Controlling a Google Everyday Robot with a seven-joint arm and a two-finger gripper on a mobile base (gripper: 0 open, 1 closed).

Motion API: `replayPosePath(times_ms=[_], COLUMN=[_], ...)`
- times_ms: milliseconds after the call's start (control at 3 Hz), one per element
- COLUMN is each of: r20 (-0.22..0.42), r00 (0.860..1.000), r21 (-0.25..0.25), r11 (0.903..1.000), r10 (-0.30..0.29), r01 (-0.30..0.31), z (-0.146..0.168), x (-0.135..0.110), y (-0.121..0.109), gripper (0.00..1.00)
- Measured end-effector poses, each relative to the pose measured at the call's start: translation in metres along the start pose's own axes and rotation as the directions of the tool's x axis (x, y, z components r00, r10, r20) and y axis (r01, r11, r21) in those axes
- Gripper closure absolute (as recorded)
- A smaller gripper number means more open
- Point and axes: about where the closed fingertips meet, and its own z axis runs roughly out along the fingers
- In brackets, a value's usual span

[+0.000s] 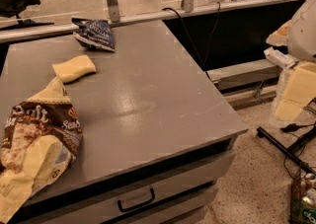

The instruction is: Pick sponge

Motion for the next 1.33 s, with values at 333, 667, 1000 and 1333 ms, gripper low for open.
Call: replayPosePath(times_ms=[333, 667, 1000, 1333], r20=[0.0, 0.017, 0.059, 0.123], r00=[1.0, 1.0, 0.992, 0.962], r21=[0.0, 0.013, 0.035, 0.051], r11=[1.0, 0.9996, 0.9935, 0.97], r10=[0.0, -0.024, -0.111, -0.242], r01=[0.0, 0.024, 0.109, 0.238], z=[0.0, 0.003, 0.023, 0.049], x=[0.0, -0.01, -0.042, -0.095], y=[0.0, -0.009, -0.05, -0.101], gripper=[0.0, 0.0, 0.0, 0.0])
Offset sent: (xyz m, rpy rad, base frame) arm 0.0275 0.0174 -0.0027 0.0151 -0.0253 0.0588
